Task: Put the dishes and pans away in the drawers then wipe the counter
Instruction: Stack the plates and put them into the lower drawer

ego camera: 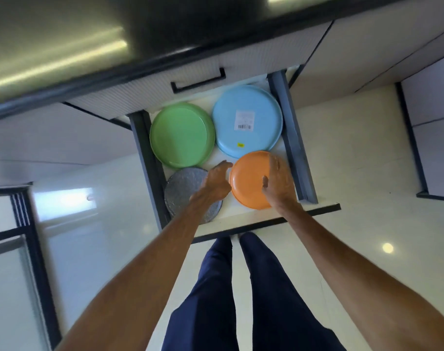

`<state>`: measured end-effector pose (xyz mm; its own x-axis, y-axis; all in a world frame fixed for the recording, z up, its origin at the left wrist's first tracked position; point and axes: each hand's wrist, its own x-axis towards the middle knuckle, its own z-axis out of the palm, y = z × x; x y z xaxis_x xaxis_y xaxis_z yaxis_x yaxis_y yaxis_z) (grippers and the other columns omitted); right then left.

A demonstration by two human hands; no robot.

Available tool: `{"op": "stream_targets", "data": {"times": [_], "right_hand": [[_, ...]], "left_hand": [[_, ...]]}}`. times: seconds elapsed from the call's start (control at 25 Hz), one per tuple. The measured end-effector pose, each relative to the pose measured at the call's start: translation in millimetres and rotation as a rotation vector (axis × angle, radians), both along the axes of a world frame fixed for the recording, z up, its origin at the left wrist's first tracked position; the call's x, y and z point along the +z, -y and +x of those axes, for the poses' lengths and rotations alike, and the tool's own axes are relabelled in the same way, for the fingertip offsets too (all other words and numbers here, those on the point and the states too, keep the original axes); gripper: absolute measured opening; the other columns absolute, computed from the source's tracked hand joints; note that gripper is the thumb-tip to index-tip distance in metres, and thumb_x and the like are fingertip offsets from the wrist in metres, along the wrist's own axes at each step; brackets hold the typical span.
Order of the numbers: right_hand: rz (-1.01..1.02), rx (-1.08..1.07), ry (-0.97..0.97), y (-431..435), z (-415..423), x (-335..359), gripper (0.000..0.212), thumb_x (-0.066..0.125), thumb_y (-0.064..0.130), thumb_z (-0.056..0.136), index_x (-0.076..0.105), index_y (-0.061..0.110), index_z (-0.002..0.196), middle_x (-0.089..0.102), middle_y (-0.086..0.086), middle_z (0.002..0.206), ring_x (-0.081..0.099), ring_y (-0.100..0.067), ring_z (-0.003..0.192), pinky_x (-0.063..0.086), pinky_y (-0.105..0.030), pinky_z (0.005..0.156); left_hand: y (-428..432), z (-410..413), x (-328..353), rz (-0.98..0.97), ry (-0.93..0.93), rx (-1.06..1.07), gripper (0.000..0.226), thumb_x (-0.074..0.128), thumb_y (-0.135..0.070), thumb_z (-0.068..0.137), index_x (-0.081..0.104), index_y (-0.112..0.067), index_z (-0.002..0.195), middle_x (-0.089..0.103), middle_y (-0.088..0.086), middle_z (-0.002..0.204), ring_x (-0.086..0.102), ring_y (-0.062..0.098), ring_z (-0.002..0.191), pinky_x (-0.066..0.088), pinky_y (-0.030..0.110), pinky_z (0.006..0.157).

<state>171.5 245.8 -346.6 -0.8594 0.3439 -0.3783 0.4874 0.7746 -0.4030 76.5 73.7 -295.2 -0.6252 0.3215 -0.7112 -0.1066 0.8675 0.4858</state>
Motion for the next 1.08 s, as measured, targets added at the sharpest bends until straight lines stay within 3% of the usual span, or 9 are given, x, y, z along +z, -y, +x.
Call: {"op": "stream_targets", "data": {"times": [0.16,0.28,0.4,0.6,0.76,0.96,1.08], "right_hand": [[-0.110,0.121,-0.247,15,-23,105,0.045,0.060,0.007,0.097,0.054,0.008,0.142,0.062,-0.013,0.134,0.059,-0.030,0.125,0.049,-0.040,0.104],[-0.182,0.154,-0.403,36,-29,179,0.039,0.054,0.005,0.098,0.058,0.008,0.137,0.065,-0.010,0.130,0.060,-0.028,0.122,0.051,-0.041,0.103],[-0.203,0.210,-0.514,68,-33,232,0.037,0.054,0.004,0.097,0.060,0.006,0.134,0.066,-0.010,0.128,0.061,-0.027,0.119,0.050,-0.038,0.102],[-0.226,0.266,-0.604,127,-46,277,0.037,0.050,0.011,0.099,0.060,0.005,0.134,0.066,-0.012,0.126,0.063,-0.026,0.116,0.053,-0.041,0.100],[-0.202,0.274,-0.702,195,-60,306,0.036,0.047,0.017,0.099,0.064,0.009,0.129,0.069,-0.010,0.120,0.065,-0.026,0.111,0.054,-0.043,0.097],[-0.179,0.279,-0.794,295,-83,339,0.030,0.053,0.010,0.094,0.067,0.006,0.120,0.071,-0.010,0.109,0.069,-0.027,0.100,0.056,-0.038,0.091],[-0.196,0.306,-0.792,365,-95,353,0.032,0.054,0.009,0.089,0.067,0.005,0.119,0.072,-0.012,0.109,0.069,-0.028,0.100,0.056,-0.040,0.092]], "left_hand": [[18,-12,85,0.036,-0.157,0.009,0.063,0.051,0.010,0.086,0.052,-0.011,0.144,0.057,0.010,0.143,0.056,0.022,0.126,0.041,0.020,0.092],[40,-8,158,0.089,-0.246,-0.024,0.056,0.052,0.006,0.087,0.057,-0.013,0.139,0.059,0.006,0.142,0.056,0.022,0.129,0.045,0.031,0.105],[74,-7,216,0.144,-0.381,-0.028,0.049,0.054,0.003,0.090,0.060,-0.016,0.135,0.060,0.002,0.140,0.057,0.019,0.127,0.050,0.038,0.104],[143,-9,268,0.149,-0.522,0.071,0.044,0.055,0.003,0.088,0.065,-0.017,0.126,0.064,0.005,0.131,0.060,0.022,0.120,0.055,0.040,0.096],[217,-20,294,0.144,-0.657,0.152,0.034,0.057,0.004,0.090,0.070,-0.012,0.117,0.069,0.006,0.122,0.065,0.021,0.108,0.050,0.028,0.090],[330,-36,308,0.198,-0.774,0.143,0.028,0.062,0.002,0.090,0.070,-0.012,0.112,0.072,0.007,0.118,0.070,0.023,0.099,0.057,0.038,0.086],[403,-41,320,0.201,-0.793,0.172,0.026,0.061,-0.001,0.091,0.071,-0.011,0.112,0.072,0.006,0.119,0.070,0.023,0.099,0.054,0.034,0.084]]}}
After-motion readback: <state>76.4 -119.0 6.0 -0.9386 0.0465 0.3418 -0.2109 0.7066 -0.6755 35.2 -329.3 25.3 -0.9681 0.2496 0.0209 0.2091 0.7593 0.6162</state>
